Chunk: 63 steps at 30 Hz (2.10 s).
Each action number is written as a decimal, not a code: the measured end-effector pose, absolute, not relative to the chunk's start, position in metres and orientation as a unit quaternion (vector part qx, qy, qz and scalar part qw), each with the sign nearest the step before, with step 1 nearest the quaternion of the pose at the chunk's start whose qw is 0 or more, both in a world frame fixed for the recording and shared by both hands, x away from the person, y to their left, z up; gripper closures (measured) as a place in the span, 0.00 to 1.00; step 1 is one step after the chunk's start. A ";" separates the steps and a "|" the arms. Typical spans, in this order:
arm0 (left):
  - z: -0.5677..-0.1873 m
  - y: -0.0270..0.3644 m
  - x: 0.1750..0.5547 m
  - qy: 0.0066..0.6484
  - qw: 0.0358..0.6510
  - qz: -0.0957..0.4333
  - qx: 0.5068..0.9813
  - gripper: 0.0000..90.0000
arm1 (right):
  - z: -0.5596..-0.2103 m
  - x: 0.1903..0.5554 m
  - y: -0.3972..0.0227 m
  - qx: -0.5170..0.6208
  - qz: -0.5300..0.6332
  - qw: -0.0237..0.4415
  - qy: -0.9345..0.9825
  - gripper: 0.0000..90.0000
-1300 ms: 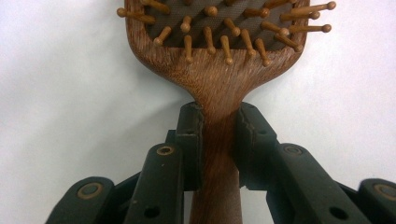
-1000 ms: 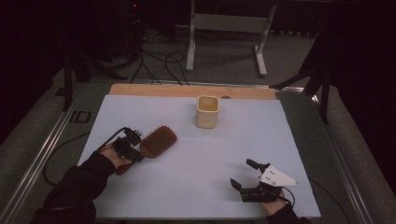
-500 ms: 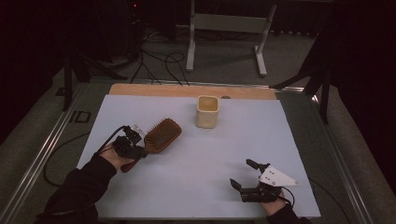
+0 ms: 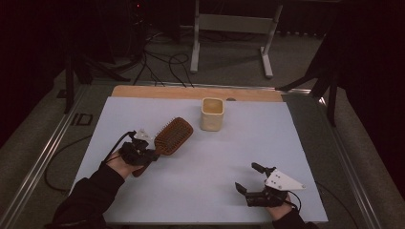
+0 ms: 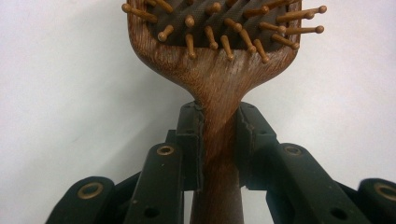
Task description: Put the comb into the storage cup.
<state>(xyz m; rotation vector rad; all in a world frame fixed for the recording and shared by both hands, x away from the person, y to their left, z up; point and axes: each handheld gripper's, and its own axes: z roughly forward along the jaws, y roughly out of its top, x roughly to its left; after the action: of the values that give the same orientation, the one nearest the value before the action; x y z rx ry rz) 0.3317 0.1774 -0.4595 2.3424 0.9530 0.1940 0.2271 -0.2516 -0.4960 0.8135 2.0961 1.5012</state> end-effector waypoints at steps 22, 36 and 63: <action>-0.464 0.156 0.315 0.324 0.386 0.082 0.860 0.82 | -0.495 0.227 -0.244 0.293 0.532 0.214 0.765 0.10; -0.469 0.159 0.304 0.312 0.417 0.093 0.849 0.82 | -0.482 0.228 -0.250 0.315 0.538 0.232 0.747 0.10; -0.474 0.156 0.292 0.294 0.457 0.092 0.835 0.82 | -0.397 0.254 -0.219 0.314 0.570 0.178 0.738 0.10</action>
<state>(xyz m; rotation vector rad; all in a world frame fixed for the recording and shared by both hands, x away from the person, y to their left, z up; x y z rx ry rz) 0.2920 0.1559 -0.4740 2.0575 0.7242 0.2263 0.2536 -0.2189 -0.3965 0.8872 2.0870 1.6130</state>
